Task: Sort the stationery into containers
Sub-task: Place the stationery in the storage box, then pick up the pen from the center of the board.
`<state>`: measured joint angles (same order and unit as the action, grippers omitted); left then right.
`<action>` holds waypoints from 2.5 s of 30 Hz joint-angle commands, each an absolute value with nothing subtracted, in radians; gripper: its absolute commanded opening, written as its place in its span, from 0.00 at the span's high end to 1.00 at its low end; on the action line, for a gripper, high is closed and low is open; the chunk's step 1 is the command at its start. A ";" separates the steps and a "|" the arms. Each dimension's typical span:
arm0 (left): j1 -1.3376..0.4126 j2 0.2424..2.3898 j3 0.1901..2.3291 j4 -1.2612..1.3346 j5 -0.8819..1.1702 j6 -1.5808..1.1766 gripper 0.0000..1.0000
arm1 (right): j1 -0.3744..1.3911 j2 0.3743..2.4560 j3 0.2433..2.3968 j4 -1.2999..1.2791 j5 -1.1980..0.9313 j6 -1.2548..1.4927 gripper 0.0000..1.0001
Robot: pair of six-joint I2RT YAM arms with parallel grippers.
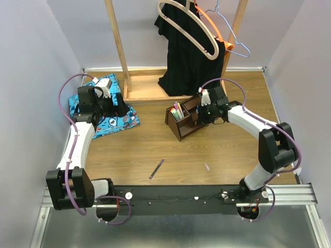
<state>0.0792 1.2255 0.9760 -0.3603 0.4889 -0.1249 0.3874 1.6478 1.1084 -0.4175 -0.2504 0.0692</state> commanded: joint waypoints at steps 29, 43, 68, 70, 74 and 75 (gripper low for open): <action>-0.044 1.140 1.014 -0.593 0.534 -0.035 0.01 | 0.397 1.390 0.973 -0.549 -0.304 -0.044 0.57; -0.532 1.192 0.946 -0.730 0.206 -0.193 0.25 | 0.397 1.184 0.951 -0.467 -0.126 -0.433 0.57; -0.977 1.364 0.871 -0.678 0.000 -0.350 0.43 | 0.380 1.218 1.048 -0.338 0.008 -0.348 0.49; -0.982 1.387 0.874 -0.678 0.000 -0.350 0.45 | 0.382 1.207 1.040 -0.312 0.006 -0.348 0.50; -0.991 1.417 0.873 -0.678 -0.002 -0.359 0.50 | 0.380 1.206 1.051 -0.305 0.006 -0.336 0.50; -0.991 1.425 0.871 -0.673 0.024 -0.360 0.51 | 0.380 1.204 1.049 -0.308 0.006 -0.336 0.50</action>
